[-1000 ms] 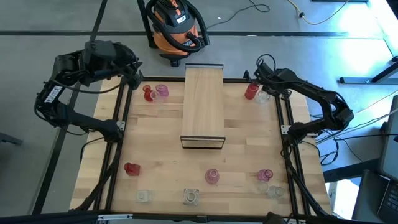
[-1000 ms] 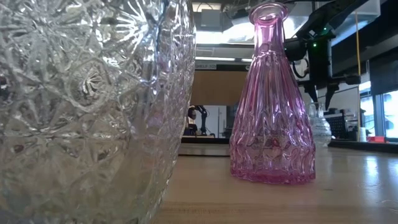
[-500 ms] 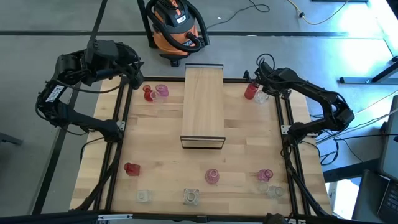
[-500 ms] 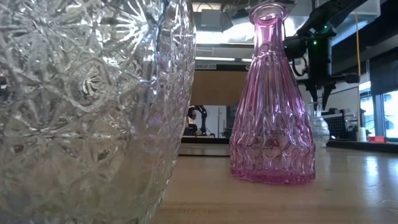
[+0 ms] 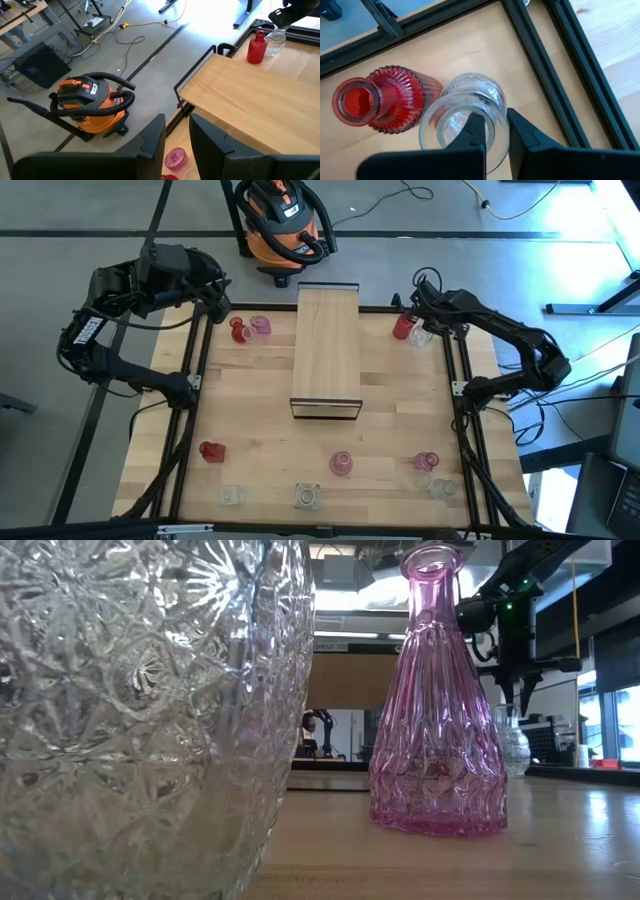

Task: Sort vases onto shelf
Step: Put the transparent vase on the shelf

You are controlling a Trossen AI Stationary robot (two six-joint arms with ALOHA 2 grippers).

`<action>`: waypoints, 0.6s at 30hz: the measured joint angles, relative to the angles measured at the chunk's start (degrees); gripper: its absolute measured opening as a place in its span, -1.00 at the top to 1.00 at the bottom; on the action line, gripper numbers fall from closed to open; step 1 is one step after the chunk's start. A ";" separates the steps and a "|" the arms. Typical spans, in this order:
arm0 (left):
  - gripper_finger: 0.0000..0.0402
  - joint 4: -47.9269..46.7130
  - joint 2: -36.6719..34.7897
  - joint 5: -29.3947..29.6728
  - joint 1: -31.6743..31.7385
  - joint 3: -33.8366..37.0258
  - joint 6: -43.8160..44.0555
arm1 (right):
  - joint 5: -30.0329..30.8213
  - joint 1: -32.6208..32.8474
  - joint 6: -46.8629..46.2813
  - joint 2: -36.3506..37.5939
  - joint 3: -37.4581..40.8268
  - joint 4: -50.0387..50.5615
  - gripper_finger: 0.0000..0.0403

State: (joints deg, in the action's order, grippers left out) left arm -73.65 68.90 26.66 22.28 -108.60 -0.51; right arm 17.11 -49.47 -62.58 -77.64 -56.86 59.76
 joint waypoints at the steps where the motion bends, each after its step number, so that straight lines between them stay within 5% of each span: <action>1: 0.60 0.00 0.00 -0.01 0.00 0.00 -0.01 | -0.11 0.00 0.02 0.61 0.00 0.04 0.91; 18: 0.60 2.69 0.09 0.01 0.00 0.00 -0.01 | -4.26 0.00 1.99 9.23 0.20 2.60 0.96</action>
State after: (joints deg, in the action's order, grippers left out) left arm -70.96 68.99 26.67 22.28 -108.60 -0.53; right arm 12.85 -49.47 -60.59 -68.41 -56.66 62.36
